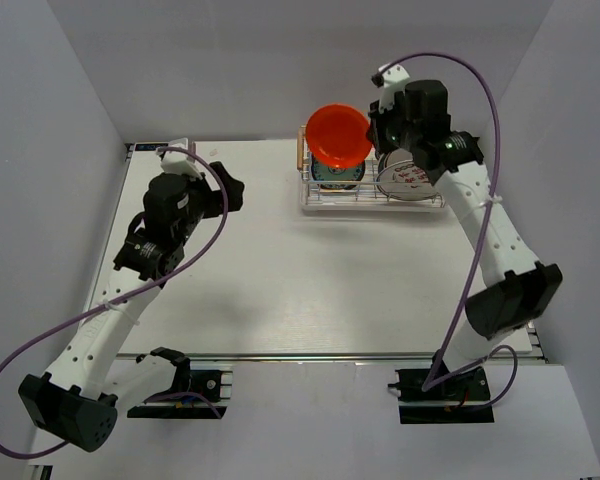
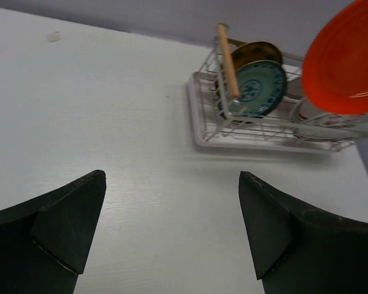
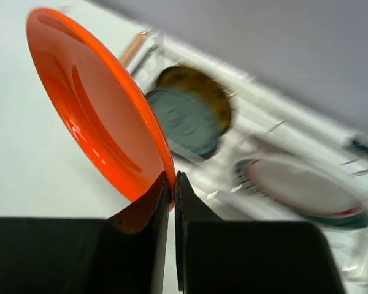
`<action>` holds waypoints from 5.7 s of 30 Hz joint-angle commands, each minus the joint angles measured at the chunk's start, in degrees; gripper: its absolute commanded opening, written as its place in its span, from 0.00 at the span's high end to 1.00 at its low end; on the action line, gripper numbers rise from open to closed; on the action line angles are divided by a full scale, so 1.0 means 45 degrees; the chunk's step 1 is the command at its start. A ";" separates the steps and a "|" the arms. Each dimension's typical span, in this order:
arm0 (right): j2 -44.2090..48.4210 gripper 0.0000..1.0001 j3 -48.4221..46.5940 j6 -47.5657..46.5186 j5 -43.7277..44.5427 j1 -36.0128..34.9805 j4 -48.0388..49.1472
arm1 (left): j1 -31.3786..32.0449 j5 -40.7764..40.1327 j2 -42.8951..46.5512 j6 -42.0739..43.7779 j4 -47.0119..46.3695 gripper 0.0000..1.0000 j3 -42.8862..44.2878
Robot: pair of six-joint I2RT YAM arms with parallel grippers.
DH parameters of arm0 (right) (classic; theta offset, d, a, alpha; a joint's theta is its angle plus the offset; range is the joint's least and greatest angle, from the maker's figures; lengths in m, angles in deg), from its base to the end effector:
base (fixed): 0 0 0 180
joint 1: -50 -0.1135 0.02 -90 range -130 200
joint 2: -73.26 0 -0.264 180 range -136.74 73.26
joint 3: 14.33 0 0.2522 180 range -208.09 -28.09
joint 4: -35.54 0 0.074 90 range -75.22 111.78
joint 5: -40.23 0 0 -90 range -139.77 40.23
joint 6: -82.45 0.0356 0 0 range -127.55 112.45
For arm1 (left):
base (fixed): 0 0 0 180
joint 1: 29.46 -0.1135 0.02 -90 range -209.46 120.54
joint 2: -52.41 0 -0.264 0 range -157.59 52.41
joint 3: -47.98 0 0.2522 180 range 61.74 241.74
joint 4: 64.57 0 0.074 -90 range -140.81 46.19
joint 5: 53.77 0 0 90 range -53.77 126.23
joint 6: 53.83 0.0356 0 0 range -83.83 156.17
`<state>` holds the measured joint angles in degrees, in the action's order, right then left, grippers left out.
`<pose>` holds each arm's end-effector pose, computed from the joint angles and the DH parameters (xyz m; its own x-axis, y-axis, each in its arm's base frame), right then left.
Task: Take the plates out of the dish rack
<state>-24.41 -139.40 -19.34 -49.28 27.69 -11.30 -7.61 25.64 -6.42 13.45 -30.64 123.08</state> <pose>0.3540 0.1449 0.4547 -0.2254 -0.3133 -0.9225 -0.4272 0.8828 -0.1955 0.2153 -0.0793 0.3770 -0.3382 -0.2734 -0.9005 0.0788 0.9453 -0.3166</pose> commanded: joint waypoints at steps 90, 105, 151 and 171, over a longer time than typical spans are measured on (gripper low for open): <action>0.0906 0.11 0.3429 0.0943 0.0300 -0.0044 0.1883 | -0.3644 0.3507 -0.5682 -0.2216 0.0557 0.02 -0.0664; -0.5344 0.11 -0.2432 -0.0523 0.1863 0.0015 -0.0130 | -0.3644 0.0381 -0.1595 -0.2412 0.0968 0.02 0.0040; -0.6286 1.00 -0.2298 -0.1402 0.0417 0.0914 0.1041 | -0.3409 -0.0030 -0.2279 -0.2197 0.1242 0.02 0.0392; -0.4020 1.00 -0.1573 -0.2301 0.0906 0.0855 0.1942 | -0.3409 0.0498 -0.1401 -0.2158 0.0949 0.02 -0.0018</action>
<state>-47.47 -145.71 -29.02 -46.39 31.52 -6.56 -23.13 26.69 -15.38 3.18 -25.57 123.08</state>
